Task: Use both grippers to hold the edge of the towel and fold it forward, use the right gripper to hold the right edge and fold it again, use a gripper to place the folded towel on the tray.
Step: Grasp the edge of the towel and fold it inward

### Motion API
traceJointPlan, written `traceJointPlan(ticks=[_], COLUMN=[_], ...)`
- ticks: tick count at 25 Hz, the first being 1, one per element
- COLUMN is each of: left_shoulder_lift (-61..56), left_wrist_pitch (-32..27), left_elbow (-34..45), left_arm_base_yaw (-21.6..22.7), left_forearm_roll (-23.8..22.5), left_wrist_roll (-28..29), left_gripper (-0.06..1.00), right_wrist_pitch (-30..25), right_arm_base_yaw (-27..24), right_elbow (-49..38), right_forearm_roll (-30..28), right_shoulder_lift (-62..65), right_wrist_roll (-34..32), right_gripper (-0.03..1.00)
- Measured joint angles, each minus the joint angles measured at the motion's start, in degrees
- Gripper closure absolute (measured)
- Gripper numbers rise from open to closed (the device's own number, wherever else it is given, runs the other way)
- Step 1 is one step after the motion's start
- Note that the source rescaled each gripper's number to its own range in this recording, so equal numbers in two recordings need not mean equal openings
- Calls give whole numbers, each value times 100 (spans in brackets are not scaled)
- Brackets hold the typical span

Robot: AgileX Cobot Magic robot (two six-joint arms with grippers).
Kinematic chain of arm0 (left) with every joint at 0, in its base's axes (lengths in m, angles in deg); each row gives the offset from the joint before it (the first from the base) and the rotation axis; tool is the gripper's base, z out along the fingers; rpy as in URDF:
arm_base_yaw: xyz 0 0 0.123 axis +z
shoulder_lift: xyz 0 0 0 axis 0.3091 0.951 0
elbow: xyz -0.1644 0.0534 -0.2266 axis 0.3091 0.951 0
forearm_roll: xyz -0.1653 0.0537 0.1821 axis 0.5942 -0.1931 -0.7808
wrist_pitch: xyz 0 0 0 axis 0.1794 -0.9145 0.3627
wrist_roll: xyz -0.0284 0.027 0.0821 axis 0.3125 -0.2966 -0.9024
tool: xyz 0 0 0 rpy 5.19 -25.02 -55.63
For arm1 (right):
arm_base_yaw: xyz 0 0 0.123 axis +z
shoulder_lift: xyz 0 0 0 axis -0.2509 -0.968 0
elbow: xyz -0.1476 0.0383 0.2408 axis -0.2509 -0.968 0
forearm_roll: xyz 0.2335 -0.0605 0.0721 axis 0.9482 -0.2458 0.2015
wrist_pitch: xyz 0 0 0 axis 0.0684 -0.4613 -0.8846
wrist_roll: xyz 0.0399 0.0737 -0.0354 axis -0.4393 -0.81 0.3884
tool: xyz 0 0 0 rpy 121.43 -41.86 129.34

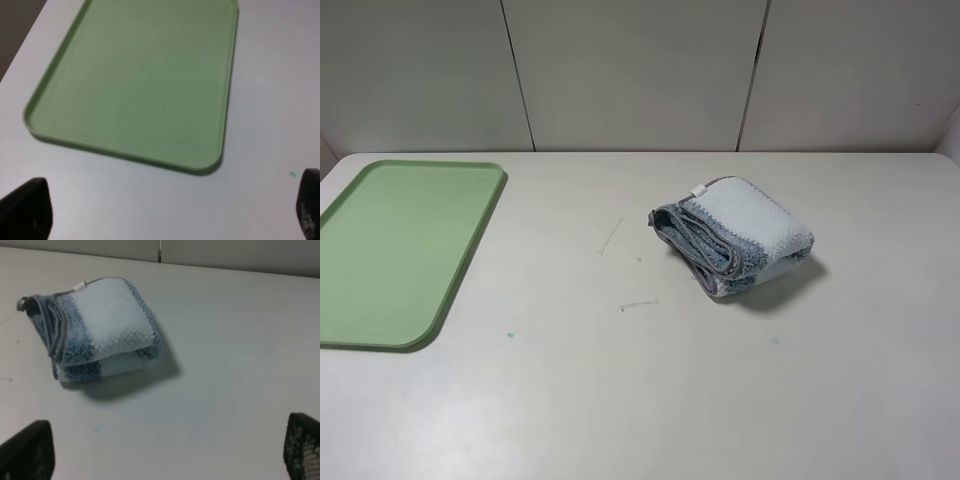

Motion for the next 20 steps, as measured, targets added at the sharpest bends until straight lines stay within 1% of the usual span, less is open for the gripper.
traceJointPlan(ticks=[20], left_shoulder_lift=[0], left_wrist_pitch=[0], left_elbow=[0], left_arm_base_yaw=[0], left_forearm_roll=[0], left_wrist_roll=[0], left_gripper=[-3], right_wrist_pitch=[0], right_arm_base_yaw=[0], right_elbow=[0], right_forearm_roll=[0], right_shoulder_lift=[0], right_wrist_roll=[0], right_gripper=[-3])
